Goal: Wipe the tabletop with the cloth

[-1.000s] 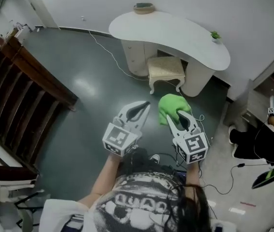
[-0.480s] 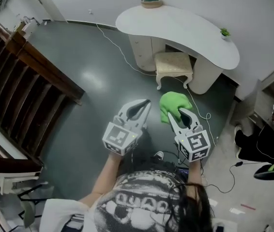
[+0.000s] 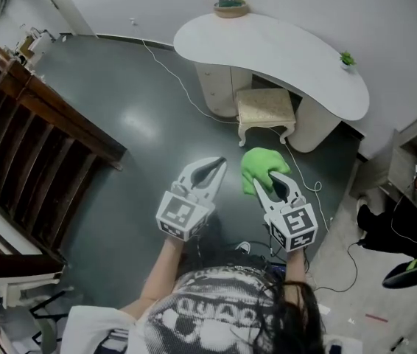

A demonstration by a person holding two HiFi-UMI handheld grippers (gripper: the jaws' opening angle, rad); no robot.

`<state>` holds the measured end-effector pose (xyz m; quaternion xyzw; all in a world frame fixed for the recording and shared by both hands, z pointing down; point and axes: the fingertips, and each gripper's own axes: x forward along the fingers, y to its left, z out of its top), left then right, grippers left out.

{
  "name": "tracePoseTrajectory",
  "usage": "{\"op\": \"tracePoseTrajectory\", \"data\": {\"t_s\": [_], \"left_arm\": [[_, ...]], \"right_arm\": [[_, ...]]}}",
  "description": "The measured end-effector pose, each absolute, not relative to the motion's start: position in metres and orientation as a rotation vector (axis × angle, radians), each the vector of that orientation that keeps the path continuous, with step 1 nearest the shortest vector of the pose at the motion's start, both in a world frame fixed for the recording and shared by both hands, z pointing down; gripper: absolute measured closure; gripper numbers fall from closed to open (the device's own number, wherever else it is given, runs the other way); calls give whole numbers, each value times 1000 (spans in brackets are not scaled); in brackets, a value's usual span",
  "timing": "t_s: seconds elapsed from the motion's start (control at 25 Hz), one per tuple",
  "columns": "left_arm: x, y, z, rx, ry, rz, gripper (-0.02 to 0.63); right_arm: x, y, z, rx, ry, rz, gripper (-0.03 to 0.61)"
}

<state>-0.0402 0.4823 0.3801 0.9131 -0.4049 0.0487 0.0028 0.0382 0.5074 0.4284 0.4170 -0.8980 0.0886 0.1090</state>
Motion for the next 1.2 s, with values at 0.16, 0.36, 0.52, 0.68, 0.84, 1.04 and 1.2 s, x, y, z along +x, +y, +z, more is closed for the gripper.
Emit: {"op": "tracePoseTrajectory", "data": {"t_s": [0.16, 0.36, 0.52, 0.68, 0.84, 1.04, 1.2], "left_arm": [[-78, 438, 387, 2848, -1275, 170, 604], [-137, 369, 380, 2857, -1280, 157, 604], [-186, 316, 373, 2888, -1260, 151, 604], [-237, 269, 385, 2878, -1240, 204, 604], [-272, 233, 390, 2870, -1233, 220, 604], [-284, 206, 395, 2859, -1212, 178, 604], [-274, 197, 404, 2866, -1138, 175, 604]], "right_arm": [[4, 460, 433, 1230, -2643, 301, 485], [-57, 390, 438, 1213, -2655, 361, 485], [-107, 337, 438, 1218, -2646, 369, 485], [-155, 288, 441, 1228, -2635, 381, 485], [-186, 256, 444, 1239, -2619, 385, 485], [-199, 236, 449, 1247, -2588, 389, 485], [-193, 223, 453, 1278, -2557, 403, 485]]}}
